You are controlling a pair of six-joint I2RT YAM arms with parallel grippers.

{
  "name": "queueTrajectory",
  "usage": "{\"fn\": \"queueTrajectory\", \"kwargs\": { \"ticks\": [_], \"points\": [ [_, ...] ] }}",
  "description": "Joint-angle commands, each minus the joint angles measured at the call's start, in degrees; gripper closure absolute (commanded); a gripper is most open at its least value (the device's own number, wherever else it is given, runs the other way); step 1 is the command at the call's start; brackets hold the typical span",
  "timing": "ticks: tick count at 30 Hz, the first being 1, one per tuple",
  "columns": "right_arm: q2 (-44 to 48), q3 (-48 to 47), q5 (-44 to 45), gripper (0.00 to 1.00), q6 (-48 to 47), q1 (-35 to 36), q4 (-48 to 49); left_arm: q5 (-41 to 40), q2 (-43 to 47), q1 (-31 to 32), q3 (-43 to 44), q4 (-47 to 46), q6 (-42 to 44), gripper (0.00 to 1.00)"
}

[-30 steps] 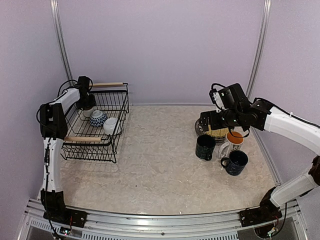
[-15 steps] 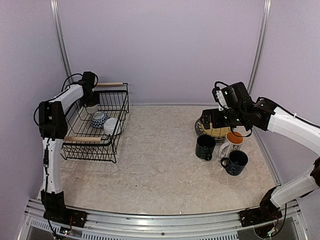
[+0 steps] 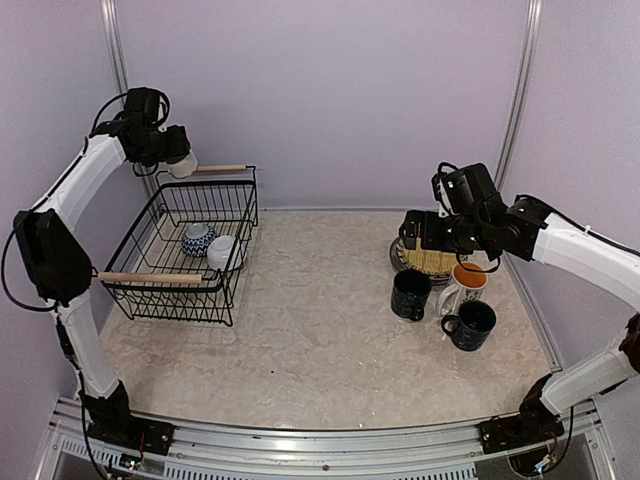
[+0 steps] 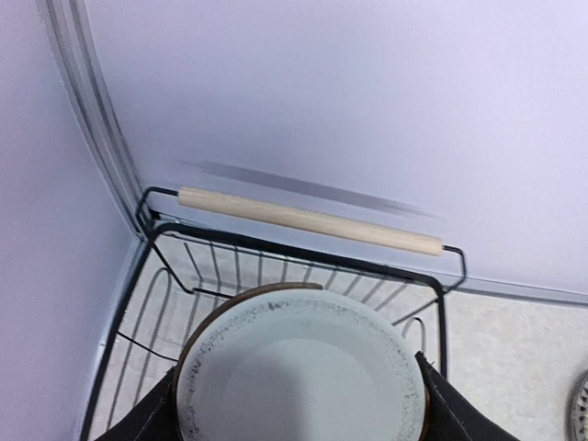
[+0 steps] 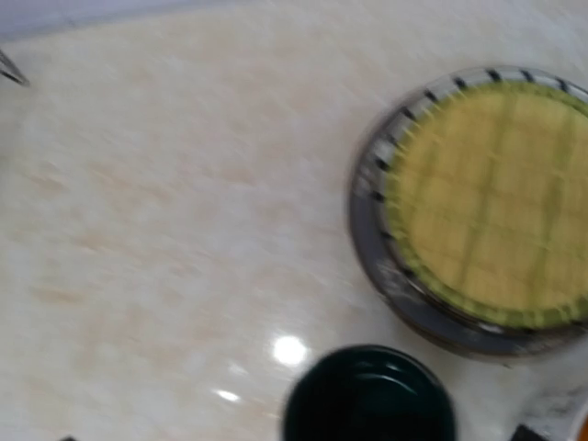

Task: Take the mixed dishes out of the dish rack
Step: Grab the cup from the dish rack, then pass from the left arm to the right

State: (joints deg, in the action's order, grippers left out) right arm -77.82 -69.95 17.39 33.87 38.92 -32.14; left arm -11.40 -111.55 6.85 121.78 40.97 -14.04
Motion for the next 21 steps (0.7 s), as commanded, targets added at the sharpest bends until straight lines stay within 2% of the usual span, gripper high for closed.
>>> {"fn": "queueTrajectory", "kwargs": {
  "ticks": [1,7,12,18,21],
  "points": [
    [7.4,4.9,-9.2,0.0,-2.0,0.1,10.4,19.4,7.8,0.2,-8.4,0.0,-8.4,0.56],
    [9.9,7.1,-15.8,0.0,-1.8,0.0,16.1,45.5,16.7,0.1,-24.4,-13.3,-19.9,0.55],
    [7.3,8.6,-24.7,0.0,0.2,0.1,24.2,62.3,19.7,0.6,-36.7,-29.4,-30.4,0.56],
    [-1.0,11.6,-36.2,0.03,8.5,2.3,47.6,72.2,18.2,3.1,-44.6,-47.6,-43.3,0.56],
    [-7.4,9.7,-38.5,0.03,11.2,5.0,56.7,73.7,17.1,4.2,-48.0,-55.2,-49.8,0.56]
  ]
}}
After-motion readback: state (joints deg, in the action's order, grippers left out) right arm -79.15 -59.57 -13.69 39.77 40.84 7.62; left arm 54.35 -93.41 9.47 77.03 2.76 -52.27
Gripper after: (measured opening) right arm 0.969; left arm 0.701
